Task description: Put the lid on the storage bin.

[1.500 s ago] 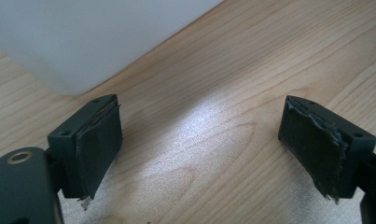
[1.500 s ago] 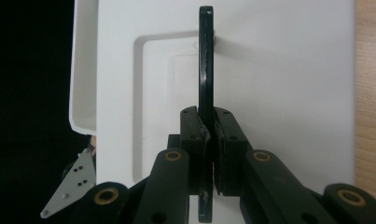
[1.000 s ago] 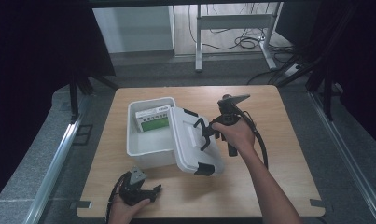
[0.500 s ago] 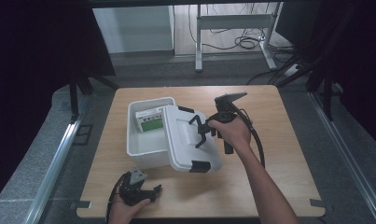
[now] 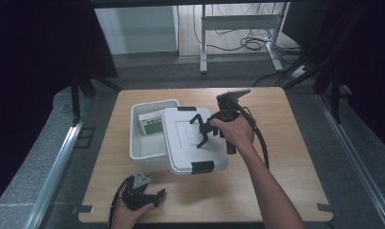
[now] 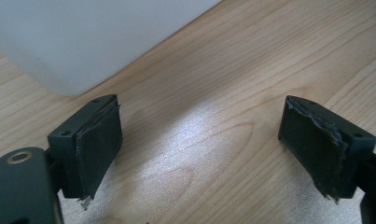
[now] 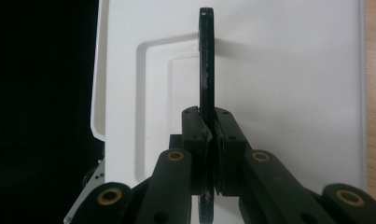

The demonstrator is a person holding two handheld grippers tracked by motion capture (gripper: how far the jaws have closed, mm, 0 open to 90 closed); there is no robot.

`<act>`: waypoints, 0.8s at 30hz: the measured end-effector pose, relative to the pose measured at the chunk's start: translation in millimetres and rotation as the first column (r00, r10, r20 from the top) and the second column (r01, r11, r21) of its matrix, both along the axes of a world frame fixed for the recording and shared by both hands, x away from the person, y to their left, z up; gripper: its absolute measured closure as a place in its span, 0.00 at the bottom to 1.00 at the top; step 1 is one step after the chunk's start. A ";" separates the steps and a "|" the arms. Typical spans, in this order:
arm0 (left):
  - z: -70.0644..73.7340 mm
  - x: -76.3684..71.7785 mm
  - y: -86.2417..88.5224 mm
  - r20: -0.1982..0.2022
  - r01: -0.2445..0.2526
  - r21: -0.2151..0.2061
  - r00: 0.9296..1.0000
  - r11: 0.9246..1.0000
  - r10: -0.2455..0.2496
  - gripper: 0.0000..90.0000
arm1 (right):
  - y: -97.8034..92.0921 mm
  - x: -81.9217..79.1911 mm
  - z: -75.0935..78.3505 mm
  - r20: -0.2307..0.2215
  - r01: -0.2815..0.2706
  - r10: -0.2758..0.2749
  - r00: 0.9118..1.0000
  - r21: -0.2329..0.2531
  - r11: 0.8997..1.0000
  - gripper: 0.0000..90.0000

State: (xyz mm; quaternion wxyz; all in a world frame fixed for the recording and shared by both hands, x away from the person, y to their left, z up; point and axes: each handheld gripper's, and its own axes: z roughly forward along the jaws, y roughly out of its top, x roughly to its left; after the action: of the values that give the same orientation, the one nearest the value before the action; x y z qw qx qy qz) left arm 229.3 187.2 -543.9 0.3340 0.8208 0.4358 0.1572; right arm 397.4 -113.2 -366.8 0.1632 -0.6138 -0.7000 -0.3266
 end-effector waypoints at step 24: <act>-0.2 -0.1 -0.3 0.002 0.001 -0.002 1.000 1.000 -0.001 0.15 | 16.2 2.0 38.2 0.027 0.007 -0.007 1.000 -0.001 1.000 0.94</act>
State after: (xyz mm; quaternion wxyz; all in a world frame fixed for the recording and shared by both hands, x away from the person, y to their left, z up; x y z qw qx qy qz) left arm 229.2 186.9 -544.1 0.3351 0.8206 0.4353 0.1574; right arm 399.4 -97.0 -328.6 0.1522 -0.6117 -0.7003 -0.3350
